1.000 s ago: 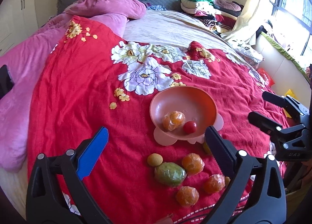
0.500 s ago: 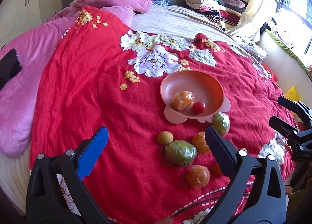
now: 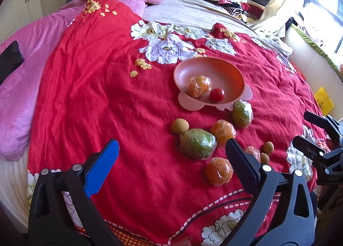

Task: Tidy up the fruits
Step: 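Lift both tools away from the bowl and back over the fruits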

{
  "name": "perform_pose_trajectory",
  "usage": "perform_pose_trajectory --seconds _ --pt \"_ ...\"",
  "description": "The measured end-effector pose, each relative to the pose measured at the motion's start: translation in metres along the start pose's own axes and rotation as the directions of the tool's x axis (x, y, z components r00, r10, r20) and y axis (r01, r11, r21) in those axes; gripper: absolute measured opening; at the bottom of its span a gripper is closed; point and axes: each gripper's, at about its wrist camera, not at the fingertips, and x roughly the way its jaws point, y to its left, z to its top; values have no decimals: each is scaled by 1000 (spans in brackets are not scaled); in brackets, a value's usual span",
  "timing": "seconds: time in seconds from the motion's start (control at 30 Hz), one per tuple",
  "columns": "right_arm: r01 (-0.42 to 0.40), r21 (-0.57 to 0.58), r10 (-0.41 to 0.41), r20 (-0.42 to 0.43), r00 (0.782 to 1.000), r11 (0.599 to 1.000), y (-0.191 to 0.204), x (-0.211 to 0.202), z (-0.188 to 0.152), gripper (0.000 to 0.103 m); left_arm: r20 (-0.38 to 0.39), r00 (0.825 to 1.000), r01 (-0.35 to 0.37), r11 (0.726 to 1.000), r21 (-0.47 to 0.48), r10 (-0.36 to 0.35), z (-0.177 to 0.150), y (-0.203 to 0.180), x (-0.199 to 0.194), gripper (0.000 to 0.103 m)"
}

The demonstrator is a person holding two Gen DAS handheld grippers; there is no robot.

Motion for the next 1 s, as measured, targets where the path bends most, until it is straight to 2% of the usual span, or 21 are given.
perform_pose_trajectory --seconds 0.4,1.0 --pt "9 -18 -10 -56 998 1000 10 8 -25 98 -42 999 22 998 52 -20 -21 -16 4 93" --pt "-42 -37 38 -107 994 998 23 16 -43 96 -100 994 47 994 98 -37 -40 -29 14 93"
